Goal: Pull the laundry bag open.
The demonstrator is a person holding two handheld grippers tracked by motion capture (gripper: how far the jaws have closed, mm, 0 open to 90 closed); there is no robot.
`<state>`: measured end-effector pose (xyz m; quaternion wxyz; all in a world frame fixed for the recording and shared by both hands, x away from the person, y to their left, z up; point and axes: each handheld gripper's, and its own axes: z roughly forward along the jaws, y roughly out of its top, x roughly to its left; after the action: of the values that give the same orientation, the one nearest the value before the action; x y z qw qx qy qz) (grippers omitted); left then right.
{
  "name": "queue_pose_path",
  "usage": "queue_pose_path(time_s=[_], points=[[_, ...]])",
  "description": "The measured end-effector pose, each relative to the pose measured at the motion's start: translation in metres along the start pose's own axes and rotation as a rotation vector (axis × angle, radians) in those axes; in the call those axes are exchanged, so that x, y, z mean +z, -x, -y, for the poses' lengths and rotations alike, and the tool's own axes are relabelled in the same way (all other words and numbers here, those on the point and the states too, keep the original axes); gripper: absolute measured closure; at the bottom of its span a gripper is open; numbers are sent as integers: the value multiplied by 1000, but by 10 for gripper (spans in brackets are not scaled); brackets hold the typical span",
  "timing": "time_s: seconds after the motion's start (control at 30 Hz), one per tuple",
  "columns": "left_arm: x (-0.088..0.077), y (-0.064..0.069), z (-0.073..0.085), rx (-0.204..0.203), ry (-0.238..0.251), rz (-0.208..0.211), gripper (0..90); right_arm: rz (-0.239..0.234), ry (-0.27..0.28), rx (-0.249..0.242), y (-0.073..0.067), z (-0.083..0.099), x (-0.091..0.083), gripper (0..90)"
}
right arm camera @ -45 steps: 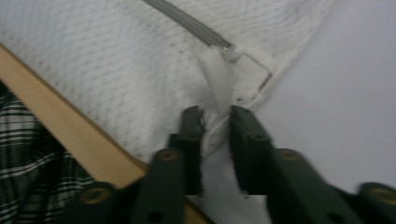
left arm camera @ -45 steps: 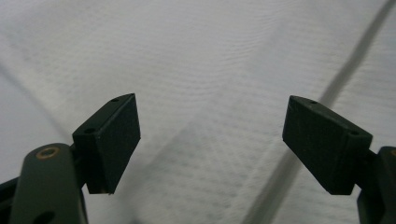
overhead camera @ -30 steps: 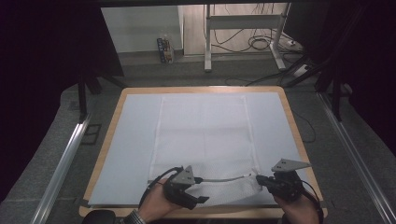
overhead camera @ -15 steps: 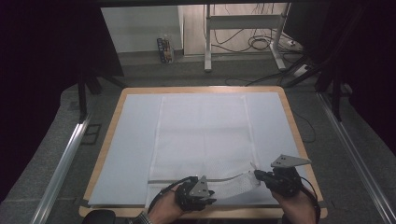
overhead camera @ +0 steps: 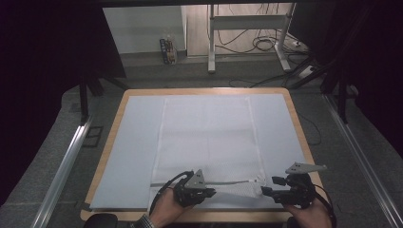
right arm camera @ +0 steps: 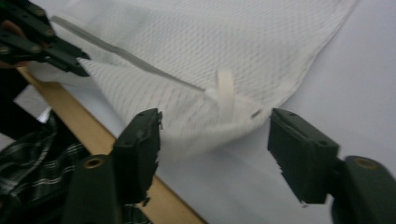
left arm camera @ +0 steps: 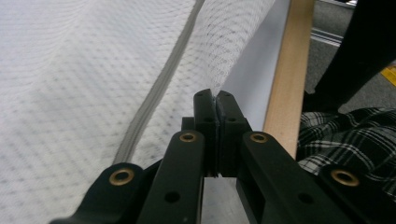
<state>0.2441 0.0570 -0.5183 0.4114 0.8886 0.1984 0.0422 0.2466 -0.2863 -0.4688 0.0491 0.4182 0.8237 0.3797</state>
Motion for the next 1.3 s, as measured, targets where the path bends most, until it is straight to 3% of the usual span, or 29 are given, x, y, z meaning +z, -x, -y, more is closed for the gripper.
queue_pose_path(time_s=[0.17,0.37,0.7,0.73,0.87,0.9,1.07,1.17,1.23,1.3], points=[[-2,-9,4,-43,1,6,891,-64,-38,36,-1,2,10,222],[-2,-8,5,-35,-14,24,889,-106,-82,34,-6,3,22,176],[2,2,6,35,-59,85,880,-168,-77,89,2,1,32,138],[5,6,5,69,-82,94,878,-169,-72,92,2,0,32,137],[11,16,4,125,-116,81,863,-179,-60,121,4,-5,34,137],[12,17,3,155,-136,76,859,-180,-57,127,4,-6,34,137],[16,21,3,164,-138,90,855,-176,-53,160,2,-9,35,141],[17,22,3,175,-141,87,850,-147,-56,178,3,-11,39,199],[17,22,3,172,-139,89,850,-139,-45,216,4,-13,40,306],[17,22,3,171,-139,90,849,-104,-60,200,3,-13,40,398]])
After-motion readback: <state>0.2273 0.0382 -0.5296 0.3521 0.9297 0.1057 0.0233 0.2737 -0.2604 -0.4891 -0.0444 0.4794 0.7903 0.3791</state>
